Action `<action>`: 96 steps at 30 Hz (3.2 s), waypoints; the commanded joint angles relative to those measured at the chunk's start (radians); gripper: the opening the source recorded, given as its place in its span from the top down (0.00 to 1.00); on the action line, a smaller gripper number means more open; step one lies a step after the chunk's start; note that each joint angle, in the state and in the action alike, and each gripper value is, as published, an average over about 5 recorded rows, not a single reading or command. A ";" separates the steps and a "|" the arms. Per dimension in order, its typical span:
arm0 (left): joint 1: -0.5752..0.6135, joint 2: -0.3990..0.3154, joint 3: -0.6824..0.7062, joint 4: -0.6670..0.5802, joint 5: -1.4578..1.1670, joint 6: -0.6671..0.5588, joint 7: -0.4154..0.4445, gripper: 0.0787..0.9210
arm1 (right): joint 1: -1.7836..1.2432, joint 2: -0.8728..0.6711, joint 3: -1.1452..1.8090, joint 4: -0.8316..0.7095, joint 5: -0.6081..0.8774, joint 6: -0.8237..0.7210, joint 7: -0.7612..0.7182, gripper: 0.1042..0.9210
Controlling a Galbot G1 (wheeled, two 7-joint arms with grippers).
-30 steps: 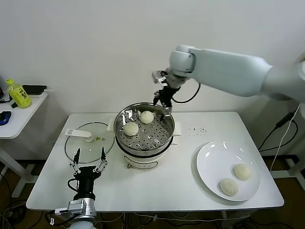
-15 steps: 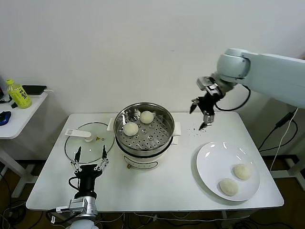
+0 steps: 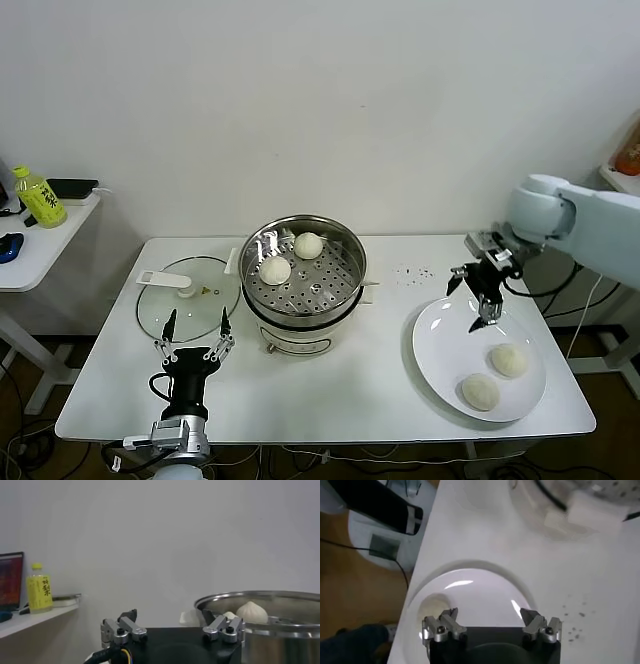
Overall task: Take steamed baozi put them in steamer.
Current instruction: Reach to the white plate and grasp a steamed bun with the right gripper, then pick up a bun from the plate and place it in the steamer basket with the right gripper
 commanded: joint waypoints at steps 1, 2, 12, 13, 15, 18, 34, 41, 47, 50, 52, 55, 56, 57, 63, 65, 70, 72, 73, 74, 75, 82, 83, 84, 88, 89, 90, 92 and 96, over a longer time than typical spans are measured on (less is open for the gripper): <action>0.004 -0.001 0.007 0.003 0.008 -0.003 0.000 0.12 | -0.247 -0.136 0.116 0.042 -0.140 0.006 -0.006 0.12; 0.004 0.000 0.007 0.004 0.008 -0.003 -0.001 0.12 | -0.260 -0.142 0.122 0.045 -0.147 0.007 -0.005 0.12; 0.004 0.002 0.011 0.010 0.007 -0.003 -0.005 0.12 | -0.358 -0.160 0.169 0.047 -0.191 0.008 0.005 0.12; 0.004 0.001 0.012 0.011 0.007 -0.003 -0.005 0.12 | -0.371 -0.157 0.179 0.043 -0.194 0.008 0.007 0.12; 0.005 0.001 0.012 0.013 0.008 -0.004 -0.005 0.12 | -0.396 -0.151 0.198 0.035 -0.200 0.008 0.011 0.12; 0.006 0.000 0.012 0.015 0.010 -0.005 -0.005 0.12 | -0.431 -0.144 0.223 0.028 -0.207 0.008 0.015 0.12; 0.009 0.001 0.005 0.032 0.010 -0.012 -0.006 0.12 | -0.497 -0.113 0.264 -0.012 -0.224 0.010 0.022 0.12; 0.008 0.002 0.002 0.033 0.005 -0.012 -0.006 0.12 | -0.503 -0.089 0.265 -0.031 -0.224 0.010 0.027 0.12; 0.004 0.002 0.002 0.034 0.002 -0.009 -0.006 0.12 | -0.512 -0.076 0.266 -0.046 -0.225 0.011 0.030 0.12; 0.002 0.002 0.002 0.037 0.002 -0.009 -0.006 0.12 | -0.517 -0.073 0.267 -0.049 -0.225 0.011 0.029 0.12; 0.001 0.002 0.001 0.039 0.001 -0.009 -0.007 0.12 | -0.520 -0.071 0.269 -0.052 -0.226 0.011 0.029 0.12; -0.002 0.002 0.000 0.040 0.001 -0.008 -0.007 0.12 | -0.527 -0.068 0.273 -0.053 -0.227 0.010 0.030 0.12; -0.002 0.002 0.000 0.040 0.001 -0.008 -0.007 0.12 | -0.530 -0.068 0.276 -0.054 -0.227 0.010 0.029 0.12; -0.002 0.002 0.000 0.040 0.001 -0.007 -0.007 0.12 | -0.531 -0.067 0.279 -0.055 -0.226 0.010 0.028 0.12; -0.003 0.001 0.002 0.042 0.002 -0.008 -0.007 0.12 | -0.532 -0.067 0.286 -0.059 -0.226 0.010 0.024 0.14; -0.003 0.001 0.002 0.042 0.002 -0.008 -0.007 0.12 | -0.533 -0.069 0.287 -0.058 -0.226 0.011 0.023 0.19; -0.001 0.001 0.002 0.041 0.003 -0.008 -0.008 0.12 | -0.533 -0.069 0.291 -0.056 -0.225 0.011 0.024 0.29; 0.000 0.001 0.002 0.041 0.003 -0.009 -0.008 0.12 | -0.532 -0.070 0.294 -0.054 -0.225 0.011 0.025 0.29; 0.001 0.000 0.002 0.040 0.004 -0.009 -0.008 0.12 | -0.532 -0.071 0.297 -0.052 -0.224 0.012 0.025 0.30; 0.002 0.001 0.002 0.040 0.004 -0.009 -0.008 0.12 | -0.531 -0.072 0.300 -0.049 -0.224 0.012 0.024 0.30; 0.002 0.001 0.001 0.040 0.004 -0.010 -0.008 0.12 | -0.526 -0.074 0.302 -0.046 -0.222 0.013 0.024 0.30; 0.003 0.002 -0.001 0.041 0.004 -0.010 -0.009 0.12 | -0.372 -0.086 0.259 0.000 -0.205 0.054 0.006 0.30; 0.003 0.003 -0.001 0.041 0.004 -0.010 -0.008 0.12 | -0.334 -0.086 0.244 0.011 -0.201 0.063 0.002 0.30; 0.002 0.003 0.000 0.041 0.005 -0.010 -0.008 0.12 | -0.292 -0.083 0.227 0.023 -0.198 0.077 -0.002 0.30; 0.002 0.002 0.001 0.041 0.008 -0.008 -0.009 0.12 | -0.100 -0.050 0.154 0.073 -0.200 0.163 -0.012 0.30; 0.003 0.002 0.001 0.041 0.008 -0.008 -0.009 0.12 | -0.056 -0.038 0.136 0.087 -0.201 0.186 -0.013 0.30; 0.003 0.002 0.000 0.041 0.009 -0.008 -0.009 0.12 | -0.014 -0.025 0.122 0.101 -0.202 0.209 -0.015 0.30; 0.005 0.002 -0.001 0.040 0.009 -0.007 -0.009 0.12 | 0.055 0.005 0.105 0.124 -0.202 0.250 -0.017 0.30; 0.009 0.003 -0.008 0.036 0.009 -0.007 -0.010 0.12 | 0.167 0.075 0.102 0.148 -0.219 0.335 -0.021 0.30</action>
